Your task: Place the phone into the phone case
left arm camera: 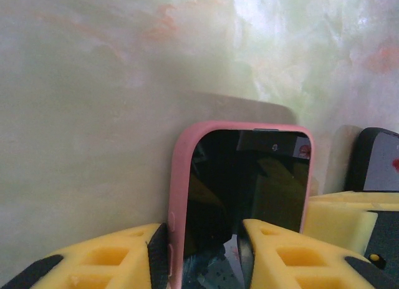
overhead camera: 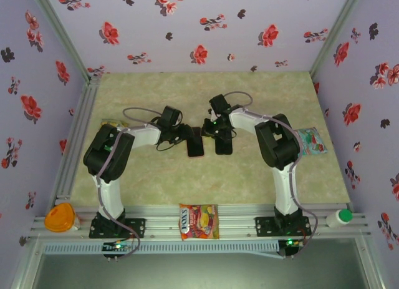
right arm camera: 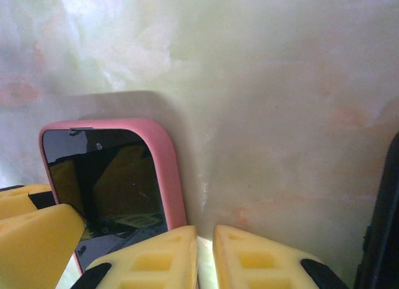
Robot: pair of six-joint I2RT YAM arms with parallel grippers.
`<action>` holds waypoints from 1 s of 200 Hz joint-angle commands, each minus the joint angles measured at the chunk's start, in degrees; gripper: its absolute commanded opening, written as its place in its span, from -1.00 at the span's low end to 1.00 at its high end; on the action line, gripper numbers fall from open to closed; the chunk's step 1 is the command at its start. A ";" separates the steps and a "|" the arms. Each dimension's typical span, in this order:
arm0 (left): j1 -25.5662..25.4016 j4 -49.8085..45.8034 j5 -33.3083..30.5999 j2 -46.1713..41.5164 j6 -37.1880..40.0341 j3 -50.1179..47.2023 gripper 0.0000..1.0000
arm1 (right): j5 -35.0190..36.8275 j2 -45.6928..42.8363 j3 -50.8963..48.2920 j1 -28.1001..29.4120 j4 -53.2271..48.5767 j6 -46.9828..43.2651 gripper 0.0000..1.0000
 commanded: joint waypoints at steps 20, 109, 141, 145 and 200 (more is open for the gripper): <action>-0.13 10.19 0.20 2.96 2.19 1.10 -0.21 | 1.47 0.80 1.19 -0.25 6.49 -1.40 -0.65; 2.26 4.50 -5.20 -6.02 6.74 -1.48 -0.21 | 4.20 -10.48 -0.89 -2.69 3.62 -3.89 -0.58; 3.04 1.40 -9.44 -12.66 9.55 -3.64 -0.21 | 6.32 -17.18 -4.12 -4.01 2.55 -7.35 -0.57; 3.13 0.59 -10.34 -13.83 10.21 -3.86 -0.21 | 6.93 -18.17 -4.90 -4.33 2.49 -7.97 -0.55; 5.92 -10.43 -28.70 -30.64 21.69 -7.45 1.00 | 13.76 -32.67 -18.42 -15.61 6.88 -15.74 0.99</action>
